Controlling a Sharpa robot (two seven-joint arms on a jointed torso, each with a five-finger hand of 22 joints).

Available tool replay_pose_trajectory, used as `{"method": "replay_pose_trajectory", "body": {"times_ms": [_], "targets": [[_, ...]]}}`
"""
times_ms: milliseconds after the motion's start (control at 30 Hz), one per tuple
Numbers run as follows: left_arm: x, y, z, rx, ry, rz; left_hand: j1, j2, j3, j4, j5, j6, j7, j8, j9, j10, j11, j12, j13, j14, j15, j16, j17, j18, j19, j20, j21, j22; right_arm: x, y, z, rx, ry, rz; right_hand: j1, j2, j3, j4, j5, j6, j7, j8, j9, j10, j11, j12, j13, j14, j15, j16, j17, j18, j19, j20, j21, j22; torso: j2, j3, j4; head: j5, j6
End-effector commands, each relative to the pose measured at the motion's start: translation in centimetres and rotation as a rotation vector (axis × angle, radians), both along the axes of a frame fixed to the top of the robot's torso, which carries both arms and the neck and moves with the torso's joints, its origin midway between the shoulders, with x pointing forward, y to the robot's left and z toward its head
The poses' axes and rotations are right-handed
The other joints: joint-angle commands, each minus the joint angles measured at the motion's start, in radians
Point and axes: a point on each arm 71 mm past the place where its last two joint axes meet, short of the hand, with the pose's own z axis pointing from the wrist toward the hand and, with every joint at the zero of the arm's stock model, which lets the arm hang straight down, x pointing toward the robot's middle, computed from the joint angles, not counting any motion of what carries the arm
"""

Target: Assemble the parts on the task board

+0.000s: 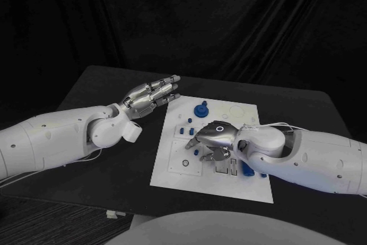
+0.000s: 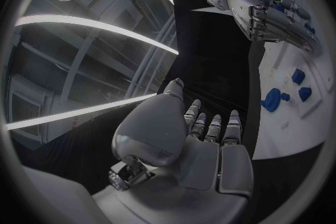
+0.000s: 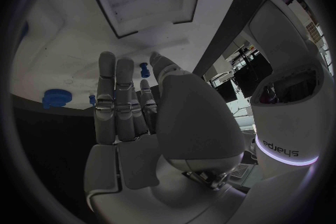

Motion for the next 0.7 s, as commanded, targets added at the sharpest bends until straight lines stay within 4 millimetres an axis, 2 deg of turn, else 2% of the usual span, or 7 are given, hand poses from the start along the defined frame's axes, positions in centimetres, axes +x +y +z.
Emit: {"method": "replay_pose_trajectory", "body": {"times_ms": [33,67,233,367,467,533,700], "targets": [[-0.1,0.0,0.0,-0.011,0.003,-0.009,0.002,0.008,0.000,-0.006,0.005,0.008,0.001,0.006,0.002,0.001,0.007,0.005,0.001,0.002,0.008,0.000,0.000,0.012,0.003,0.003,0.005,0.001,-0.1,-0.6,1.0,0.068,-0.056,-0.019,0.022,-0.012,-0.041,0.058,0.002,-0.012,0.000,0.009,-0.002,-0.077,0.001,0.031,0.000,-0.010,0.002,0.007,-0.014,0.015,-0.002,0.000,-0.010,0.014,0.000,0.0000,-0.0001,0.010,0.000],[-0.1,0.1,0.0,-0.010,0.003,-0.008,0.002,0.008,0.000,-0.007,0.006,0.009,0.001,0.006,0.002,0.001,0.008,0.005,0.001,0.002,0.008,0.000,0.001,0.012,0.003,0.003,0.005,0.002,0.0,-0.8,1.3,0.079,-0.067,-0.020,0.041,-0.026,-0.058,0.097,-0.002,-0.034,-0.005,0.007,-0.006,-0.110,0.001,0.052,-0.002,-0.008,0.002,0.018,-0.018,0.015,0.003,0.001,-0.014,0.015,0.000,0.0000,-0.0003,0.011,0.000],[-0.1,0.4,0.0,-0.004,0.006,-0.002,0.003,0.008,0.000,-0.008,0.006,0.011,0.002,0.007,0.002,0.001,0.008,0.006,0.001,0.002,0.008,0.000,0.001,0.012,0.004,0.003,0.005,0.002,0.7,-2.4,4.0,0.120,-0.139,-0.044,0.002,-0.050,-0.086,0.104,-0.031,0.012,0.000,0.021,0.000,-0.140,0.004,0.079,-0.005,0.004,0.003,0.038,-0.017,0.015,0.012,0.002,-0.019,0.015,0.000,0.0000,-0.0001,0.006,0.000],[-0.1,0.5,-0.1,-0.002,0.006,0.002,0.004,0.007,-0.001,-0.010,0.008,0.015,0.002,0.009,0.003,0.001,0.009,0.007,0.001,0.003,0.009,0.000,0.001,0.012,0.005,0.004,0.006,0.003,1.8,-4.3,6.7,0.144,-0.199,-0.093,-0.053,-0.034,-0.077,0.103,-0.051,0.082,0.023,0.054,0.011,-0.109,0.006,0.131,-0.002,0.030,0.003,0.069,-0.007,0.015,0.033,0.002,-0.013,0.016,-0.001,0.0001,0.0000,0.004,0.000],[-0.1,0.4,-0.1,-0.002,0.005,0.003,0.004,0.007,-0.001,-0.010,0.008,0.015,0.002,0.009,0.003,0.001,0.009,0.007,0.001,0.003,0.009,0.000,0.001,0.012,0.005,0.004,0.006,0.003,2.6,-6.1,8.1,0.139,-0.231,-0.139,-0.103,-0.012,-0.064,0.102,-0.046,0.133,0.056,0.072,0.016,-0.051,0.005,0.177,-0.004,0.066,0.006,0.117,0.021,0.006,0.069,0.003,0.056,0.031,-0.001,0.0002,0.0003,0.002,0.000],[-0.1,0.4,-0.1,-0.003,0.004,0.002,0.004,0.007,0.000,-0.011,0.009,0.015,0.002,0.009,0.003,0.001,0.009,0.006,0.001,0.003,0.009,0.000,0.001,0.012,0.006,0.004,0.006,0.004,3.0,-7.1,8.6,0.125,-0.239,-0.165,-0.203,0.006,-0.057,0.102,0.000,0.145,0.056,0.069,0.013,-0.002,-0.003,0.196,-0.011,0.100,0.010,0.163,0.054,-0.003,0.100,0.005,0.124,0.044,0.000,0.0004,0.0010,0.000,0.000],[-0.1,0.3,0.0,-0.004,0.003,0.001,0.005,0.007,0.000,-0.013,0.011,0.013,0.000,0.009,0.002,0.001,0.006,0.004,0.001,0.003,0.009,0.001,0.001,0.012,0.007,0.004,0.006,0.004,4.0,-9.7,8.5,0.060,-0.226,-0.240,-0.254,-0.022,-0.060,0.104,-0.019,0.142,0.037,0.055,0.004,0.038,-0.014,0.188,-0.027,0.183,-0.002,0.266,0.147,-0.024,0.174,-0.004,0.316,0.079,0.000,0.0000,0.0002,0.000,0.000]]}}
